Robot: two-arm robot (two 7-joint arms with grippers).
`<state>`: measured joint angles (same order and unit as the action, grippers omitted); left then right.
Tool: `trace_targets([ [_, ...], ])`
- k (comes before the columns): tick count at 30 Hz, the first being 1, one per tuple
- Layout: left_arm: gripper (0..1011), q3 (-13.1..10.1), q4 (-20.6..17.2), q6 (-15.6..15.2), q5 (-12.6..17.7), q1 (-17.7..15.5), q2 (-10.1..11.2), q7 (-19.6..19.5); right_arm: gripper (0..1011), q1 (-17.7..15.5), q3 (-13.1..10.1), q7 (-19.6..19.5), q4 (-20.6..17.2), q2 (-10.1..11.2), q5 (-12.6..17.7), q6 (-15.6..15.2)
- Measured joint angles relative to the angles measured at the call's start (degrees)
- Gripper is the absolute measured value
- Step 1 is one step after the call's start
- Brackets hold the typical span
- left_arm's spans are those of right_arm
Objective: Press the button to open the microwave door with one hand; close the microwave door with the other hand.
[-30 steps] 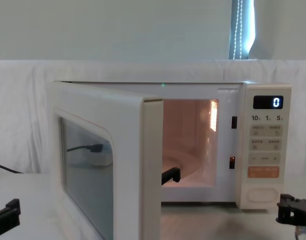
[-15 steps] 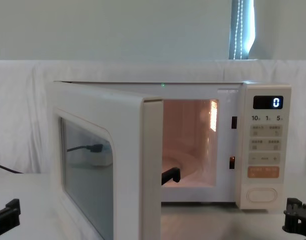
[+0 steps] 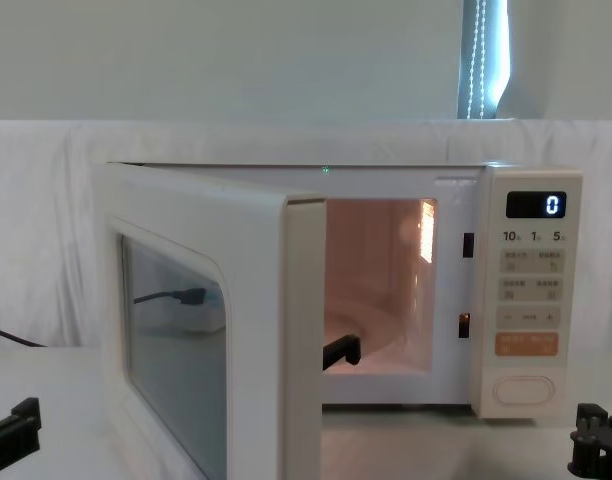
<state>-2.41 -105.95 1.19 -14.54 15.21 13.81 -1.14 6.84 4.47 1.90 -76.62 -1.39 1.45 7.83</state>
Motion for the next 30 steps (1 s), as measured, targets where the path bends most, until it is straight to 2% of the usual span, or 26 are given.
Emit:
trace_targets([
  [4,1001,0.0,0.0,0.0,0.0,0.0,0.0,0.0,0,0.0,0.0,-0.2,0.3,-0.1,-0.3,1.0],
  [15,1001,0.0,0.0,0.0,0.0,0.0,0.0,0.0,0,0.0,-0.1,-0.1,0.2,-0.1,-0.3,0.8],
  [22,1001,0.0,0.0,0.0,0.0,0.0,0.0,0.0,140,0.0,-0.1,-0.1,0.2,-0.1,-0.3,0.7],
  [25,1001,0.0,0.0,0.0,0.0,0.0,0.0,0.0,246,0.0,-0.1,-0.1,0.2,-0.1,-0.3,0.7],
  [27,1001,0.0,0.0,0.0,0.0,0.0,0.0,0.0,280,0.0,-0.1,-0.1,0.2,-0.1,-0.3,0.6],
  [30,1001,0.0,0.0,0.0,0.0,0.0,0.0,0.0,416,0.0,-0.1,-0.1,0.2,-0.1,-0.2,0.6],
])
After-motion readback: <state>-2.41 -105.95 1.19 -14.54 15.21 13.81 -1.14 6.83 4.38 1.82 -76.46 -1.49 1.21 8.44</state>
